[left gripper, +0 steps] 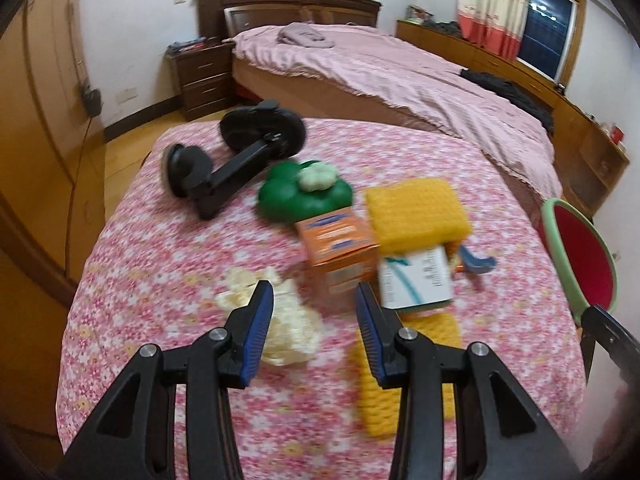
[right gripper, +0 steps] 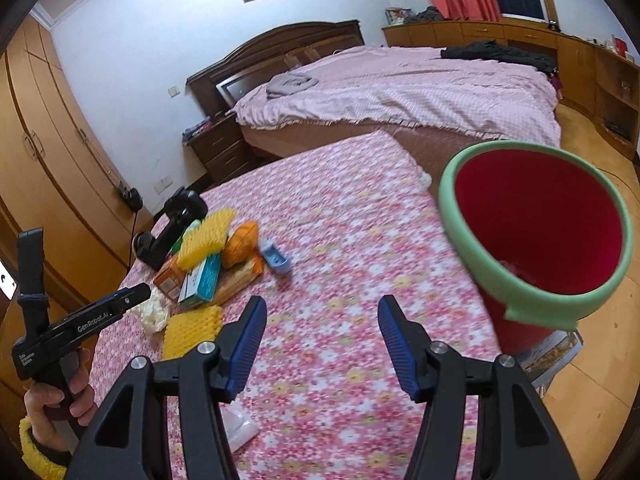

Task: Collect trash
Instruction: 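Grasp the crumpled cream paper with the left tool, then grasp the yellow foam net with the right tool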

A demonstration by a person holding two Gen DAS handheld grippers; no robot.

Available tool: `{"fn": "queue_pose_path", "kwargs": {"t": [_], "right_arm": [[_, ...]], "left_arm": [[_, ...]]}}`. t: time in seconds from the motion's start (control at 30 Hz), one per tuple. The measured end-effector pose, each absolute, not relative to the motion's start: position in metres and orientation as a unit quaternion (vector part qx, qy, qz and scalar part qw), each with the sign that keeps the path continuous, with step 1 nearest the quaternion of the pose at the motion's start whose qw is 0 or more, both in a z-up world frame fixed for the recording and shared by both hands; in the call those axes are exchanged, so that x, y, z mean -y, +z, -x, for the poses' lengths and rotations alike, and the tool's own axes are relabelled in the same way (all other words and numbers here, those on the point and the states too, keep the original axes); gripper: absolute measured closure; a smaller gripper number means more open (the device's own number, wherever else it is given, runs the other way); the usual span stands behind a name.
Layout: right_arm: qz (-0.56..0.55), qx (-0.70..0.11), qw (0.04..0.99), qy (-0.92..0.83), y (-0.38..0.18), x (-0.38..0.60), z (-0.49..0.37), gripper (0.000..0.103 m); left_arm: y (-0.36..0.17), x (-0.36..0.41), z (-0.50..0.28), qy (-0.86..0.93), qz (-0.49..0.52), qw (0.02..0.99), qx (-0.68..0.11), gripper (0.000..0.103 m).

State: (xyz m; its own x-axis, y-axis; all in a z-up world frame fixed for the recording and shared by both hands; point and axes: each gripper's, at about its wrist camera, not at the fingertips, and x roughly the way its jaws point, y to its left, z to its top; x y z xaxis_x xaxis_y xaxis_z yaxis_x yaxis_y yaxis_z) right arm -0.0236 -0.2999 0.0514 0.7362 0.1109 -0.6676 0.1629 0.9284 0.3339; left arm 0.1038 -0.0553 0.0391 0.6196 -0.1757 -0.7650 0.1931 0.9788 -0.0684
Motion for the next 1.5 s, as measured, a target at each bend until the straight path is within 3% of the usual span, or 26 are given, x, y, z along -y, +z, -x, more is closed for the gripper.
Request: {"fn": "queue_pose_path", "kwargs": {"t": [0.87,1.03,1.5], "right_arm": [[-0.161,-0.41,0.898,0.015,0.028,0.255,-0.008,0.042],[-0.15,-0.416,0.896,0.023,0.028,0.243,-0.012,0.042],[-0.108,-0.462,0.879,0.047,0.01,0.182,-0.041,0.042]], "left_arm": [[-0.007,0.019,-0.128,-0.072,0.029,0.889,-0.451,0.058],[-0.005,0.018,-0.125,-0.084,0.022,0.896,-0.436,0.078],[0.018,-0.024,-0.107,-0.133,0.075,0.902,-0.404,0.081]]}}
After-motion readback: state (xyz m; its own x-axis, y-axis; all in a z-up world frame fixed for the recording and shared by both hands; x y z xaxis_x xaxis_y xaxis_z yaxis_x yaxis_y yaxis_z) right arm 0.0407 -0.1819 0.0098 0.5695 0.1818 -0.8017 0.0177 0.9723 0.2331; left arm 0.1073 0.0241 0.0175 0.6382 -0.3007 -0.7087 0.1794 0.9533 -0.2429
